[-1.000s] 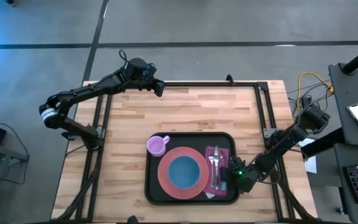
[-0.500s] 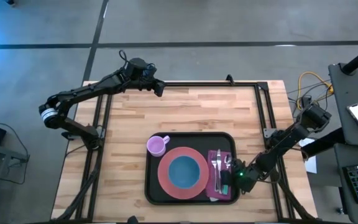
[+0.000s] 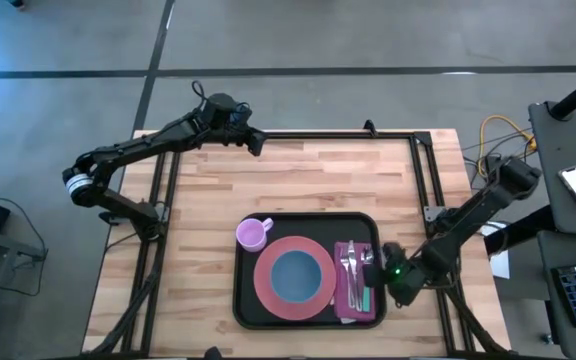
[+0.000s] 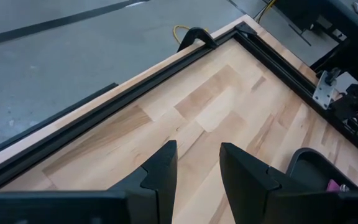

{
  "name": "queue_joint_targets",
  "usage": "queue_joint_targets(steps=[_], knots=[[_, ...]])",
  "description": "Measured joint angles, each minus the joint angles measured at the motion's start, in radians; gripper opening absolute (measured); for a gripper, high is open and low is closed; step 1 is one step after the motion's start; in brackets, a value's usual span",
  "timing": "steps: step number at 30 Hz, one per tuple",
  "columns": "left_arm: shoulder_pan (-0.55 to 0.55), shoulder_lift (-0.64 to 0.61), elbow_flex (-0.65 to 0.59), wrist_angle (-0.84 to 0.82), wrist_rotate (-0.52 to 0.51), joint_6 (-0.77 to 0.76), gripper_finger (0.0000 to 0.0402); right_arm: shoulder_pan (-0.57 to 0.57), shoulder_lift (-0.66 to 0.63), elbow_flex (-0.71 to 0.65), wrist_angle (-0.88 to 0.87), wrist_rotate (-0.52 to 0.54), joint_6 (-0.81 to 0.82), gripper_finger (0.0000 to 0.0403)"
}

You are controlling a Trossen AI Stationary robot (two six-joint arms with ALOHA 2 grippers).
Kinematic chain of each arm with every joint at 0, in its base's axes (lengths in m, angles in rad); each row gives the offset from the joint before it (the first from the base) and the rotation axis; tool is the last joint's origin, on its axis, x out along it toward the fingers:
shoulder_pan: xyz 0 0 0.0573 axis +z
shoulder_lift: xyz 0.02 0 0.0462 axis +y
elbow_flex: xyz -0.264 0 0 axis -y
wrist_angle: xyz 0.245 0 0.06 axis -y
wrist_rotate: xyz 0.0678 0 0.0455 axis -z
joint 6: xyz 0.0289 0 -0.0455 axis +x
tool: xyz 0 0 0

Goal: Set up tray
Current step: Return to Home Position

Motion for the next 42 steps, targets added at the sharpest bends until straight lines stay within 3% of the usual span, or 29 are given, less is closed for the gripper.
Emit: queue_joint_targets(steps=[5,7,12,17,20,24,26,30,34,38,42], knots=[[0.0,0.0,0.0,-0.023,0.0,0.002,0.0102,-0.01,-0.06,0.127,-0.357,0.204,0.013,0.0135],[0.0,0.0,0.0,-0.022,0.002,0.002,0.0102,-0.029,-0.087,0.16,-0.415,0.285,-0.035,0.0133],[0.0,-0.01,0.0,-0.02,0.082,0.002,0.0102,-0.118,-0.195,0.173,-0.318,0.41,-0.273,0.012],[-0.003,-0.02,0.0,-0.014,0.155,0.002,0.0102,-0.268,-0.321,0.124,-0.058,0.497,-0.669,0.0095],[-0.003,-0.027,0.0,-0.013,0.166,-0.008,0.0102,-0.409,-0.373,0.088,0.209,0.426,-0.989,0.0079],[-0.003,-0.04,0.0,-0.014,0.166,-0.014,0.0102,-0.626,-0.389,0.063,0.637,0.173,-1.383,0.0067],[-0.003,-0.051,0.0,-0.014,0.161,-0.023,0.0102,-0.719,-0.391,0.069,0.767,0.113,-1.517,0.0066],[0.0,-0.089,0.0,-0.068,0.16,-0.025,0.0102,-0.834,-0.43,0.119,0.756,0.109,-1.579,0.0072],[-0.003,-0.153,0.0,-0.128,0.159,-0.076,0.0102,-0.849,-0.488,0.152,0.653,0.088,-1.631,0.0077],[-0.036,-0.229,-0.002,-0.155,0.186,-0.031,0.0102,-0.849,-0.509,0.188,0.634,-0.069,-1.831,0.0081],[-0.061,-0.324,-0.009,-0.101,0.316,0.003,0.0102,-0.852,-0.551,0.235,0.57,-0.251,-1.935,0.008]])
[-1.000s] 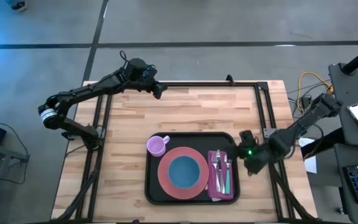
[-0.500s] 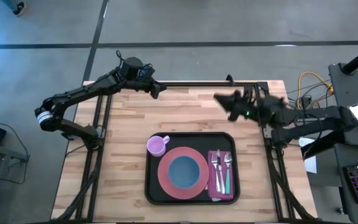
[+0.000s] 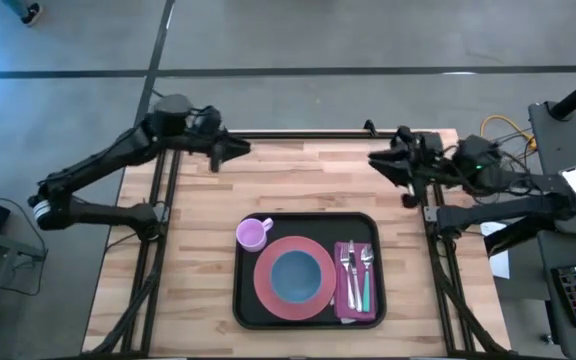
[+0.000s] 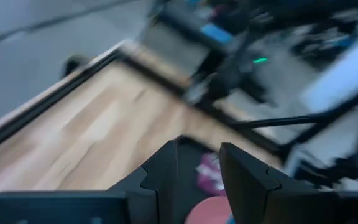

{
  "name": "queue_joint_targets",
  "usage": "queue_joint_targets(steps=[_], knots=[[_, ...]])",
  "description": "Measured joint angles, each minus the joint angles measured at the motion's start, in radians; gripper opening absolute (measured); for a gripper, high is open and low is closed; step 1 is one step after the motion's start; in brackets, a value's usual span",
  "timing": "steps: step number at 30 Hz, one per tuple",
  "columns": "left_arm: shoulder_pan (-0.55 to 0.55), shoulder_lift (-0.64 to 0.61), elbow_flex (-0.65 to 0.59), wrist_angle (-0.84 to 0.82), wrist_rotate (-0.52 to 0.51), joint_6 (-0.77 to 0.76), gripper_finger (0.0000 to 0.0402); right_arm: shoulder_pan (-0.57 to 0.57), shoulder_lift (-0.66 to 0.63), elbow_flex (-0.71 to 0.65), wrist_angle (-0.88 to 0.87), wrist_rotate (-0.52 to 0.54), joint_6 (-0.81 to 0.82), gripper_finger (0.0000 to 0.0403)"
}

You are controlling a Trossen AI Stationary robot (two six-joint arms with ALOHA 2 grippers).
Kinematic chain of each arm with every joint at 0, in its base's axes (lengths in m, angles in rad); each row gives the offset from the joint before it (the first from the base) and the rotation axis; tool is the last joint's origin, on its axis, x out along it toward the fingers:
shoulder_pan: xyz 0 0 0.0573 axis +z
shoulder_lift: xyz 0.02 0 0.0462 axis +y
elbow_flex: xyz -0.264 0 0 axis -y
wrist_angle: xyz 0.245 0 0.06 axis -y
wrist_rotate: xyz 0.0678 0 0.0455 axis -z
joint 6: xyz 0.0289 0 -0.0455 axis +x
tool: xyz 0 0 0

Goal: Set up tray
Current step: Return to Home Position

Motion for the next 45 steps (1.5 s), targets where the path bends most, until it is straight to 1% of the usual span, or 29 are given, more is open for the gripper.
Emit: queue_joint_targets(steps=[2,3,4,6,9,13,15,18,22,24,26,27,30,33,35,39,41,45], knots=[[-0.015,-0.056,-0.022,0.06,0.046,0.002,0.0102,0.0,-0.04,0.021,-0.084,-0.058,-0.028,0.0077],[-0.023,-0.085,-0.04,0.097,0.053,0.002,0.0102,0.0,-0.069,0.025,-0.146,-0.065,-0.032,0.0075],[-0.032,-0.114,-0.064,0.136,0.055,-0.001,0.0102,0.0,-0.1,0.025,-0.214,-0.061,-0.031,0.0074],[-0.044,-0.175,-0.133,0.213,0.057,-0.021,0.0102,0.0,-0.172,0.005,-0.293,-0.033,-0.024,0.007],[-0.059,-0.272,-0.287,0.38,0.053,-0.072,0.0102,0.0,-0.298,-0.069,-0.314,-0.028,-0.024,0.0068],[-0.071,-0.384,-0.521,0.726,0.057,-0.165,0.0102,0.0,-0.477,-0.171,-0.321,-0.032,-0.044,0.0073],[-0.07,-0.423,-0.623,0.881,0.055,-0.193,0.0102,0.0,-0.56,-0.213,-0.356,-0.031,-0.059,0.0076],[-0.069,-0.477,-0.75,1.001,0.046,-0.238,0.0102,0.0,-0.674,-0.258,-0.46,-0.03,-0.053,0.008],[-0.069,-0.549,-0.882,1.023,0.021,-0.312,0.0102,0.0,-0.794,-0.302,-0.593,0.042,0.017,0.0081],[-0.069,-0.57,-0.935,1.036,0.006,-0.366,0.0102,0.0,-0.794,-0.314,-0.627,0.051,0.039,0.0078],[-0.07,-0.592,-0.978,1.084,-0.001,-0.382,0.0102,0.0,-0.774,-0.32,-0.665,0.04,-0.008,0.0075],[-0.07,-0.602,-0.996,1.121,-0.002,-0.371,0.0102,0.0,-0.756,-0.321,-0.658,0.028,-0.052,0.0074],[-0.07,-0.647,-1.051,1.229,-0.003,-0.321,0.0102,0.0,-0.74,-0.34,-0.65,-0.067,-0.171,0.007],[-0.071,-0.689,-1.106,1.3,-0.005,-0.307,0.0102,0.0,-0.766,-0.352,-0.614,-0.169,-0.197,0.0068],[-0.072,-0.71,-1.097,1.269,-0.004,-0.301,0.0102,0.001,-0.793,-0.365,-0.575,-0.221,-0.206,0.0069],[-0.076,-0.723,-1.104,1.259,-0.004,-0.28,0.0102,0.0,-0.787,-0.397,-0.537,-0.238,-0.202,0.0075],[-0.079,-0.724,-1.104,1.246,-0.001,-0.263,0.0102,0.001,-0.781,-0.444,-0.446,-0.246,-0.186,0.0078],[-0.079,-0.705,-1.105,1.186,-0.001,-0.259,0.0102,0.0,-0.782,-0.563,-0.359,-0.249,-0.164,0.0083]])
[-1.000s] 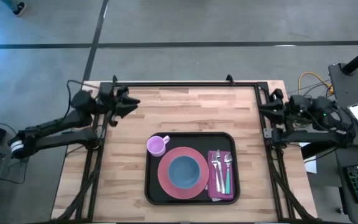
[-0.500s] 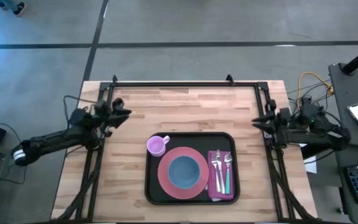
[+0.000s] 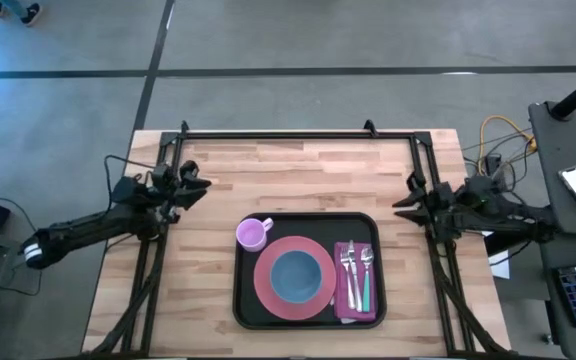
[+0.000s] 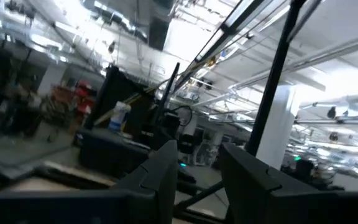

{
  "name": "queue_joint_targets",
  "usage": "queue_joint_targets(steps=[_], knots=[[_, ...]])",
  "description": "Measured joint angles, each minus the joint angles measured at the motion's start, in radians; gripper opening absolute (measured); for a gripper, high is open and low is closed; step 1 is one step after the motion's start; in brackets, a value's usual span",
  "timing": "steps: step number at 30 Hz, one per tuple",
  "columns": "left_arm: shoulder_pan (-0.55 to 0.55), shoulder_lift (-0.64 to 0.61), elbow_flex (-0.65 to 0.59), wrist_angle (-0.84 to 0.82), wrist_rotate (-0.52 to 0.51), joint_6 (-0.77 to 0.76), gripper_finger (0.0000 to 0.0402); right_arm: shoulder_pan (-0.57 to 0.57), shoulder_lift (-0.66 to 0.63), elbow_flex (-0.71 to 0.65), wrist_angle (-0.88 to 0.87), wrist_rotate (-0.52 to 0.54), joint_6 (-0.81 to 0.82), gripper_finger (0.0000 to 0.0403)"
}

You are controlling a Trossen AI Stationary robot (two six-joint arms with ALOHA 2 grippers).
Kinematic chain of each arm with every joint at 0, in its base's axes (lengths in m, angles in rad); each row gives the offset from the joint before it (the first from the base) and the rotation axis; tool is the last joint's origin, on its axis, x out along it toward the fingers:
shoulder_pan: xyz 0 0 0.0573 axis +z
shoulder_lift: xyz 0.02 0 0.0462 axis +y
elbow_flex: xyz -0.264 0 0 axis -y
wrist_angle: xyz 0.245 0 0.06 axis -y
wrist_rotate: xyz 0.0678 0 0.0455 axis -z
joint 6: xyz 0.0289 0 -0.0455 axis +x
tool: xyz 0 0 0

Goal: Set up tray
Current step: Return to Home Position

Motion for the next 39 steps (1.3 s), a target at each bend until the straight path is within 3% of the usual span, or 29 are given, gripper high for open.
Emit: queue_joint_targets(steps=[6,11,18,25,34,39], knots=[[0.0,0.015,0.0,-0.023,0.0,-0.193,0.0102,0.0,-0.008,-0.172,0.239,-0.018,0.089,0.0081],[0.0,0.037,0.0,-0.023,0.0,-0.206,0.0102,0.0,-0.012,-0.281,0.395,-0.023,0.127,0.0073],[-0.142,0.005,0.0,-0.085,-0.043,-0.207,0.0102,-0.001,0.003,-0.311,0.321,0.042,0.194,0.007],[-0.32,-0.109,0.0,-0.156,-0.041,-0.207,0.0102,0.0,0.003,-0.311,0.319,0.067,0.112,0.0081],[-0.334,-0.342,-0.001,-0.2,-0.041,-0.206,0.0102,0.0,0.004,-0.311,0.319,0.067,0.1,0.0086],[-0.334,-0.346,0.005,-0.181,-0.045,-0.207,0.0102,0.0,0.003,-0.311,0.319,0.066,0.1,0.0078]])
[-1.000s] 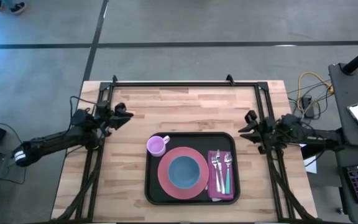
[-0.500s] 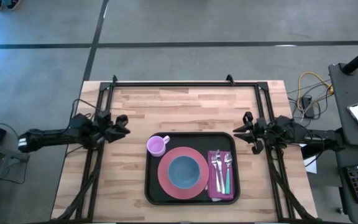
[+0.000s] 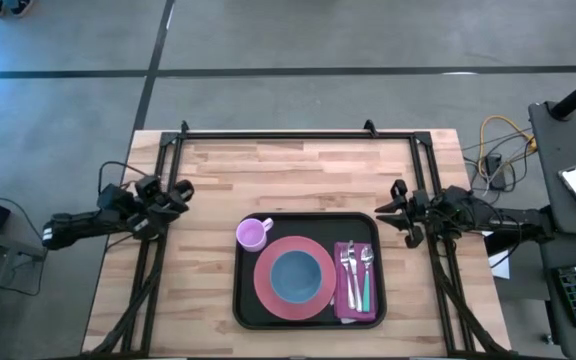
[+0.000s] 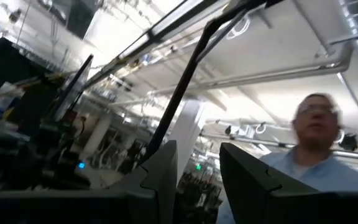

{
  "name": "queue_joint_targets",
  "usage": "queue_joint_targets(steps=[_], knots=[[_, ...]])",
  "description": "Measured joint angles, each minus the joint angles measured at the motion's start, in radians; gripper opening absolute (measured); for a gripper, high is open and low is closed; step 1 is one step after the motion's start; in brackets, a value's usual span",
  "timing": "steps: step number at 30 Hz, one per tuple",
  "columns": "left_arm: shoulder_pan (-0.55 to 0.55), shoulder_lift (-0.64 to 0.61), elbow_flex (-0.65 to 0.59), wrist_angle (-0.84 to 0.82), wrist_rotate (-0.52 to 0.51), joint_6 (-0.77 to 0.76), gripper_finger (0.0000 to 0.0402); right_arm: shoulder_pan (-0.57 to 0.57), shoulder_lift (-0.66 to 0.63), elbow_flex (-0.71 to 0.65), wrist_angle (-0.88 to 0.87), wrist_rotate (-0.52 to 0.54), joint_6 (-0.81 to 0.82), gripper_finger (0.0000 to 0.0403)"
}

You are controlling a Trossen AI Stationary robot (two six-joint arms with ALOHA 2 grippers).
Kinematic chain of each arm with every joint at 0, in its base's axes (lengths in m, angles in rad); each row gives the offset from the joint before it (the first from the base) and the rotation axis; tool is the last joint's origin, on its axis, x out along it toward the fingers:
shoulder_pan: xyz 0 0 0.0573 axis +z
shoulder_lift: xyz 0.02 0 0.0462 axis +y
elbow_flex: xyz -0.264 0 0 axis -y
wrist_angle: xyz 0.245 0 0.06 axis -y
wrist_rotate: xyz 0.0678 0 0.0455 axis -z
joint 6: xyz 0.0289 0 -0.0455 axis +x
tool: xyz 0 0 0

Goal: Set up tray
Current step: Return to Home Position

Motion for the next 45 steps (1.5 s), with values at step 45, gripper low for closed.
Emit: queue_joint_targets(steps=[45], knots=[[0.001,0.733,-0.004,-0.012,-0.005,0.0,0.0102,0.0,0.001,0.0,0.0,-0.001,0.0,0.0082]])
